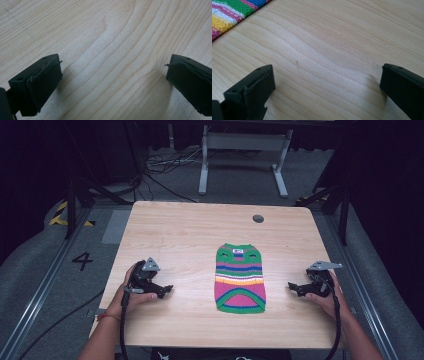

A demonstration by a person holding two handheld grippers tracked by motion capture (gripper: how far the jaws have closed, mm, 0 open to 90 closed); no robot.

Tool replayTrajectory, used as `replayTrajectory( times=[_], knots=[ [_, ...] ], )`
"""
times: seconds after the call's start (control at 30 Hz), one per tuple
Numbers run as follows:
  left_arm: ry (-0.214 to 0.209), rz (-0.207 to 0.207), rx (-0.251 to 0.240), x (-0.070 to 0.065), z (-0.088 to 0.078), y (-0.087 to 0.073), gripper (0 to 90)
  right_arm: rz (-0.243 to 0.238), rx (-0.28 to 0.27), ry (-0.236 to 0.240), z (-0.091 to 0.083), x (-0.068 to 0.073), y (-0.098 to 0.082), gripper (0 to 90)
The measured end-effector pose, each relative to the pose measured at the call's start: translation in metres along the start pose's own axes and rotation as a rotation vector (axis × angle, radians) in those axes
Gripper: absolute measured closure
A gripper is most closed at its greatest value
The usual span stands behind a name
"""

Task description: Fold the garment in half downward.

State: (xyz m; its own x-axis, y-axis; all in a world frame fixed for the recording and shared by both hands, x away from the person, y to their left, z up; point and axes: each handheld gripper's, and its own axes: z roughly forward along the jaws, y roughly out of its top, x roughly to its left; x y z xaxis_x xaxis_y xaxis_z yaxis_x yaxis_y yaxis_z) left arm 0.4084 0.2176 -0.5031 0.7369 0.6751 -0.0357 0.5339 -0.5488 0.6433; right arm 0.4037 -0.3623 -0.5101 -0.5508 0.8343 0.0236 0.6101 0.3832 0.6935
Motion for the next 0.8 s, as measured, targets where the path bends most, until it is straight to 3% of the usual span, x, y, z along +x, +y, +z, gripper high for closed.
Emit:
replayTrajectory(
  times=[0.43, 0.7, 0.8],
  knots=[
    [0.016, -0.008, -0.002, -0.0009, -0.0014, -0.0013, 1.3, -0.002, 0.0, 0.003, 0.0002, -0.0003, 0.0002, 0.0],
    [0.042, -0.066, -0.027, 0.0034, -0.0081, -0.004, 16.6, 0.002, 0.004, 0.003, -0.0011, -0.0024, 0.0001, 1.8],
    [0.049, -0.061, -0.017, 0.0034, -0.0098, -0.0032, 19.4, 0.001, -0.003, 0.003, -0.0029, -0.0031, 0.0005, 11.6]
  ],
)
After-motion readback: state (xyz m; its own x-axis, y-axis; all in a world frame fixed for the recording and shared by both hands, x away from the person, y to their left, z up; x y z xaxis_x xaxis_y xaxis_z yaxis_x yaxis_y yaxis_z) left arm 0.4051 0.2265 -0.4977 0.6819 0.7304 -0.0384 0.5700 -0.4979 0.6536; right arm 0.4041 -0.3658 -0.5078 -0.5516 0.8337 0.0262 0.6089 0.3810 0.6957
